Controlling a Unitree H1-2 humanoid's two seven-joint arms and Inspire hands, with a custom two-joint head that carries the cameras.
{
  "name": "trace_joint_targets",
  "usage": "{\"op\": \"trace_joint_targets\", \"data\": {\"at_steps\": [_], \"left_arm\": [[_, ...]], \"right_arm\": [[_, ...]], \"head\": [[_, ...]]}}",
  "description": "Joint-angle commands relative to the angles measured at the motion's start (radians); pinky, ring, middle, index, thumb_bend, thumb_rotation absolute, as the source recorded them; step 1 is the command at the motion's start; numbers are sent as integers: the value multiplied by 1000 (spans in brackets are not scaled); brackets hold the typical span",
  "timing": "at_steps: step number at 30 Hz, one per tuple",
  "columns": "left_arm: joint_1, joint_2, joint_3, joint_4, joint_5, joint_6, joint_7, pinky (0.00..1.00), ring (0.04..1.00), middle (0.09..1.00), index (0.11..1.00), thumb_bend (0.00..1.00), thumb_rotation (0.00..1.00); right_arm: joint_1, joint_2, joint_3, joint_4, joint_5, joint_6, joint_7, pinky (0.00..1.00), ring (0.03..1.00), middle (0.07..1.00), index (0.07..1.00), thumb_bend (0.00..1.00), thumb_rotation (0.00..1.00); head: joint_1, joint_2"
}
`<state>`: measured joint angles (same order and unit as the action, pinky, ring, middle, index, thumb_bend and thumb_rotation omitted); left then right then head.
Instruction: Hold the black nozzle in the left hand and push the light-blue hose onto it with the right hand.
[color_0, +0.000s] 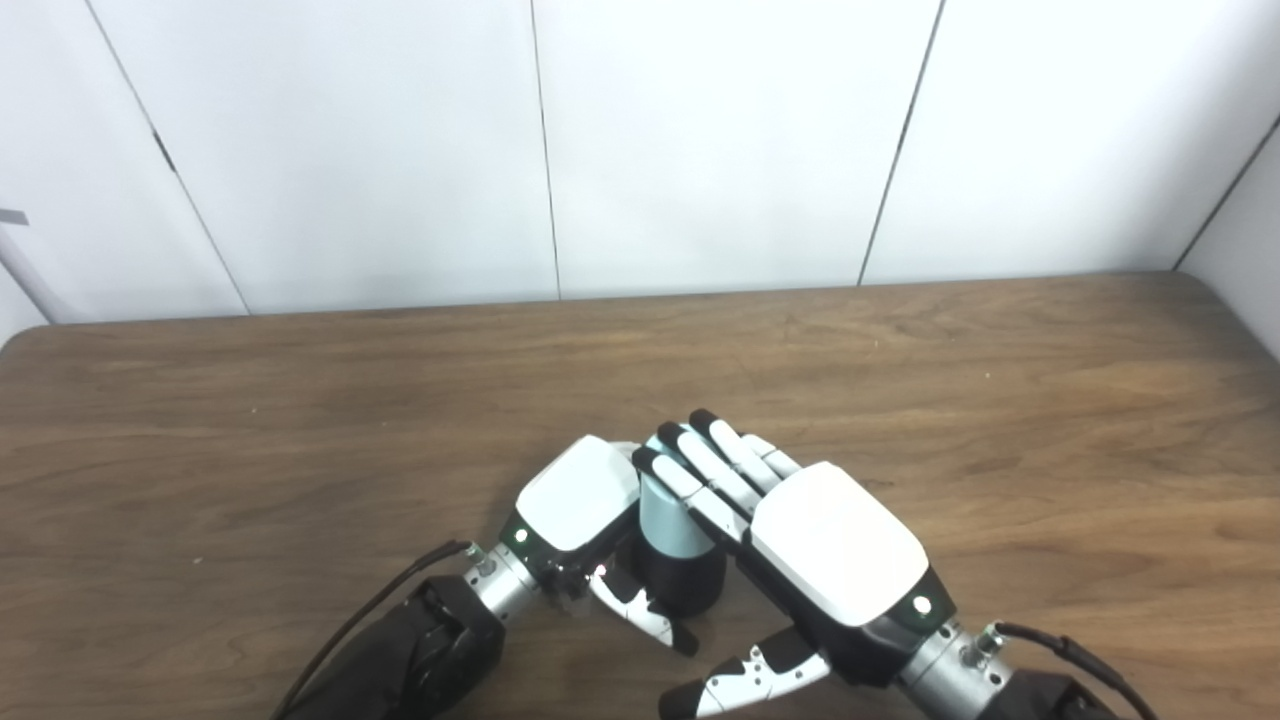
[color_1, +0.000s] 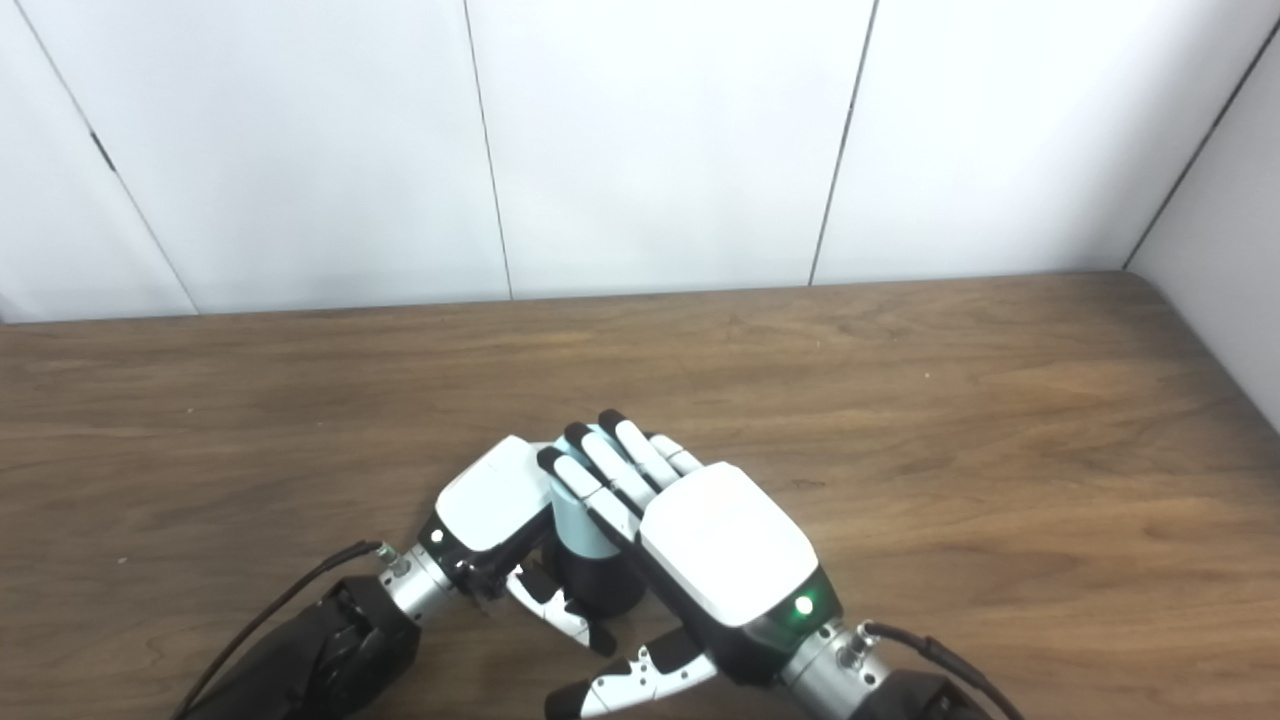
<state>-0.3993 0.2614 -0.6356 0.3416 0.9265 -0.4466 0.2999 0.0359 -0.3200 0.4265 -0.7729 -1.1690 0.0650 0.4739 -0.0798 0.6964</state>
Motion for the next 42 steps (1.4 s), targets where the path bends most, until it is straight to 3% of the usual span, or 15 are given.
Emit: {"op": "trace_joint_targets", "data": {"at_steps": [1,12,23,42], "left_arm": [[293,-90,-84,146,-62,-23,95,584,451,458,517,501,0],[294,-93,-79,143,-62,-23,84,585,454,463,509,502,0],[293,-97,-79,146,-56,-23,89,578,457,464,505,502,0],[297,-104,-74,143,-64,-23,80,581,448,462,514,502,0]], "right_arm": [[108,-81,128,130,33,10,448,914,976,993,957,836,1000],[91,-85,146,126,38,34,510,921,981,998,962,822,1000],[84,-105,164,139,69,36,477,923,982,996,954,802,1000],[78,-112,181,144,96,87,510,930,987,1000,956,814,1000]], "head": [[-1,1],[1,3],[4,5],[5,8]]}}
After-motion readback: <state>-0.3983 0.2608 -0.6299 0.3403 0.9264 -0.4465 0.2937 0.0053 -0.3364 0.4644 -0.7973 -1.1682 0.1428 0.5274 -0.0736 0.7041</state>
